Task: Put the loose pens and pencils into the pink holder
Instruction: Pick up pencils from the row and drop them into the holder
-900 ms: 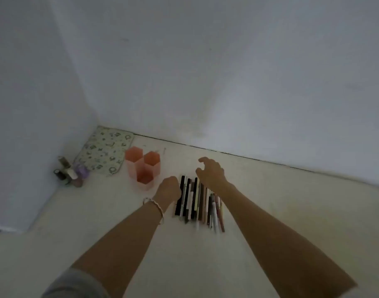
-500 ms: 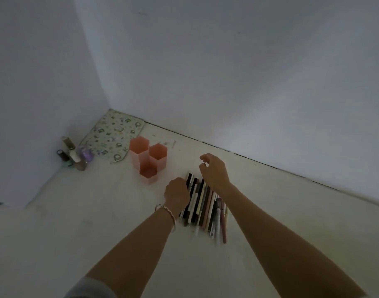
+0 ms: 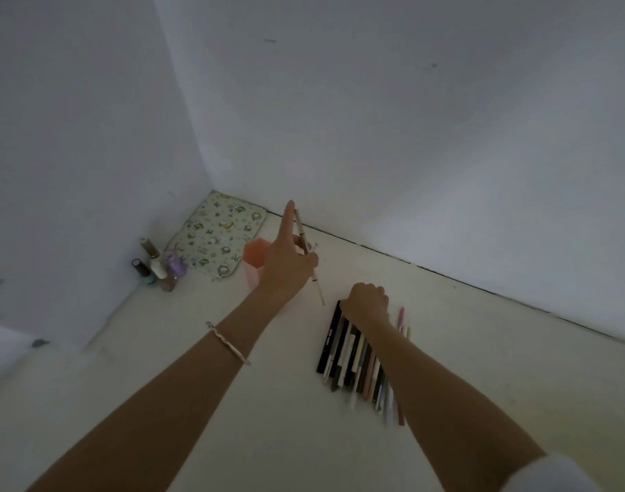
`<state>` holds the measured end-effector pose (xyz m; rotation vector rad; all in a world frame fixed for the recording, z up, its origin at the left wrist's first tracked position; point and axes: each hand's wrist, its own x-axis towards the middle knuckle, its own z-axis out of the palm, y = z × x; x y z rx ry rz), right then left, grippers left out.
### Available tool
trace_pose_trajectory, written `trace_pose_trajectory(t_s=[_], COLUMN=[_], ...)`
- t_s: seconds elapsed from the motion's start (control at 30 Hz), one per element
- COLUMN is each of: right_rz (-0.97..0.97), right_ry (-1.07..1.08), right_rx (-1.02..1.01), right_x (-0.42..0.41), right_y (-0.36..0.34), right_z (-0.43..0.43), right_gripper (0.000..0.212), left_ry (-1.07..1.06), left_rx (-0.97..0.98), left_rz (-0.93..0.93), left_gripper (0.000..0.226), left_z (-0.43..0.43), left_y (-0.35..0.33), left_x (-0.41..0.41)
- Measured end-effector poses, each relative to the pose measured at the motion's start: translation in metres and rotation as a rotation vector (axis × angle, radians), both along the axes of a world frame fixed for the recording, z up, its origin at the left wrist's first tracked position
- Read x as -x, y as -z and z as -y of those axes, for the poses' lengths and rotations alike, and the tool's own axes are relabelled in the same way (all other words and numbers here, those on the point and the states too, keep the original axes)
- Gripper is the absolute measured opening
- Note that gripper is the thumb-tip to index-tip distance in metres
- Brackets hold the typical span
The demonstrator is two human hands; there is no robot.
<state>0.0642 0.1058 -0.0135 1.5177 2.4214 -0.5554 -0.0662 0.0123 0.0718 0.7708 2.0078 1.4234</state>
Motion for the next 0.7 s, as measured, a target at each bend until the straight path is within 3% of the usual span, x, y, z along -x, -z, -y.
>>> trace_pose_trajectory(t_s=[0.1,0.2,0.27,0.37,0.5,0.6,0.7], right_rz=[-0.016,-0.105,-0.296,-0.676,-1.100,-1.274,-1.315], right_ry=[0.063,0.170,0.310,0.498,0.677,0.669,0.543], right_rx=[-0.007,0.076,0.166,0.217,0.225,0.209,0.117], right_x=[0.008,0.014,0.018,0.024,0.040,0.055,0.074], right_y=[0.007,0.007,-0.004,-0.040,-0.088,-0.111,-0.117], right_z=[0.003,-0.001,-0.012,-0.033,-0.042,-0.030,-0.010], right_gripper=[0.023,0.021,0.024,0.021,0.011,0.017,0.012], left_ry=[-0.035,-0.110,-0.239,-0.418,-0.334,-0.161,-0.246], left_rx=[0.006,-0.106,-0.214,-0.218,-0.085,0.002,-0.020], left_rz=[-0.001,-0.001,-0.065,-0.331,-0.517,-0.574,-0.640], left_gripper=[0.079,0.062,0.055,0.050,0.041,0.036,0.032], left_z=[0.003,0.008,0.015,0.027,0.032,0.035,0.043], left_y=[-0.001,-0.008,-0.015,-0.015,0.009,0.032,0.040], left_x=[0.006,0.019,0.042,0.077,0.086,0.080,0.081])
